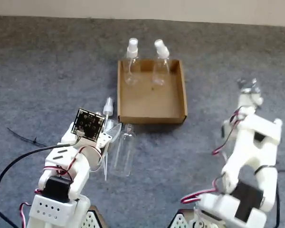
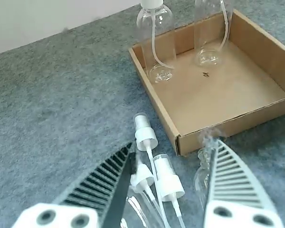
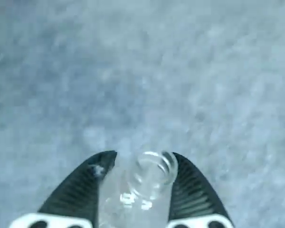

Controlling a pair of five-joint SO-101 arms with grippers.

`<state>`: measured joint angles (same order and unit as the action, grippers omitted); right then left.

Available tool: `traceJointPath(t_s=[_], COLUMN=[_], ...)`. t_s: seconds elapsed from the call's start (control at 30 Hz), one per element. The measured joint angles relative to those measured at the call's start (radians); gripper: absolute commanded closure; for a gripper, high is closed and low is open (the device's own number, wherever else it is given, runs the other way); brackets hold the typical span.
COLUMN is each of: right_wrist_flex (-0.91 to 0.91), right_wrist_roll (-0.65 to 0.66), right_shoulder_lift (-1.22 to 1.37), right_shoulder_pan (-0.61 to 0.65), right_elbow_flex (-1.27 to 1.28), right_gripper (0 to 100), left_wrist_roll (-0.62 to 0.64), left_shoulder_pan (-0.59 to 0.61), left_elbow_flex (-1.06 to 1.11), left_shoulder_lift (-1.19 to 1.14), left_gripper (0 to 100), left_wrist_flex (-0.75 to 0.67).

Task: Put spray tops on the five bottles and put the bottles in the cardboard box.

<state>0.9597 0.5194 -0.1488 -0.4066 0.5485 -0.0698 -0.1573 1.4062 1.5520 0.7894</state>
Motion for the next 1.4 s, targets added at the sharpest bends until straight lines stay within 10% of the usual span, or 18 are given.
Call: traceJointPath(t_s=[0.33, 0.83, 1.4], right_wrist_flex=[0.092, 0.44, 0.437], right_wrist_roll=[0.002, 0.003, 0.233], right_shoulder_lift=[0.442, 0.318, -0.296], right_shoulder_pan=[-0.014, -0.041, -0.196], right_elbow_flex=[-0.434, -0.592, 0.147], right_gripper=[85.0, 82.8, 72.7], left_wrist_roll=[0.0, 0.0, 0.0], left_shoulder_pan=[0.0, 0.0, 0.0], left_elbow_flex=[0.0, 0.0, 0.0], left_shoulder_lift=[0.0, 0.0, 0.0], left_gripper=[77, 77, 77], left_wrist_flex=[0.0, 0.0, 0.0])
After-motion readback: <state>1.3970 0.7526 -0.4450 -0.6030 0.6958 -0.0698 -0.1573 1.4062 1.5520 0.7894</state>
